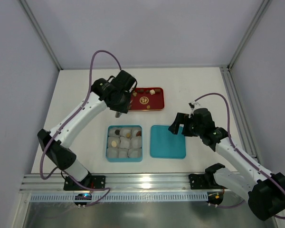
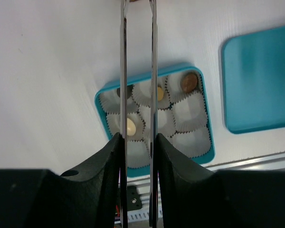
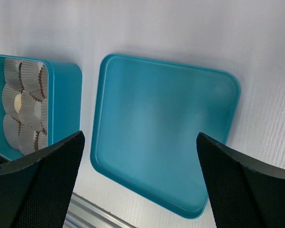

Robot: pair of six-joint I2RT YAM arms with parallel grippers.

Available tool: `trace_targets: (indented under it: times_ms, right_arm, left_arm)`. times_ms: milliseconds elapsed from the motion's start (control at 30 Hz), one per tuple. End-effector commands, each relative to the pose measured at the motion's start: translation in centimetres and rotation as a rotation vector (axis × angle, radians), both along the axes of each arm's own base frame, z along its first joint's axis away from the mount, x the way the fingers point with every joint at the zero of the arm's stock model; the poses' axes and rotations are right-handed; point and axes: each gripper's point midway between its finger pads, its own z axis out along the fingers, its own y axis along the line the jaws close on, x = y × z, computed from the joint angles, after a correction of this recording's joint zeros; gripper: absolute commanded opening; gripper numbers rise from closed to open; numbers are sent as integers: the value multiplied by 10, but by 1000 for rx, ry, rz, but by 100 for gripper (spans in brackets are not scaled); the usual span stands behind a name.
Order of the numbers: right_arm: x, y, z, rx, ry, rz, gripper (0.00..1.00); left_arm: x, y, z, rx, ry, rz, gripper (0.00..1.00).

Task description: Pack the chocolate

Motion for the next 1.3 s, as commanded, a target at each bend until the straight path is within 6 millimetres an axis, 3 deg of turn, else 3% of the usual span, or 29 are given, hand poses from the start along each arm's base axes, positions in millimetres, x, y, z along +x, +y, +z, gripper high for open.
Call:
trace_targets:
  times_ms: [0, 33, 167, 333, 600, 1267]
  right_arm:
    - [6, 2, 21, 12, -59, 7, 100]
    - [5, 3, 21, 12, -59, 9, 100]
    - [4, 1, 19, 9, -55, 6, 100]
    - [4, 1, 19, 9, -57, 7, 100]
    - [4, 3, 15, 12, -49, 11, 100]
    - [3, 2, 12, 9, -47, 7, 100]
  left_arm:
    - [39, -16, 10, -14, -91, -22, 34]
    - [46, -21, 0, 1, -75, -25, 34]
    - [67, -29, -5, 10, -80, -14, 34]
    - [81, -27, -16, 39, -69, -2, 35]
    - [85, -21, -37, 73, -19, 9, 35]
    - [92, -16, -68, 84, 45, 20, 35]
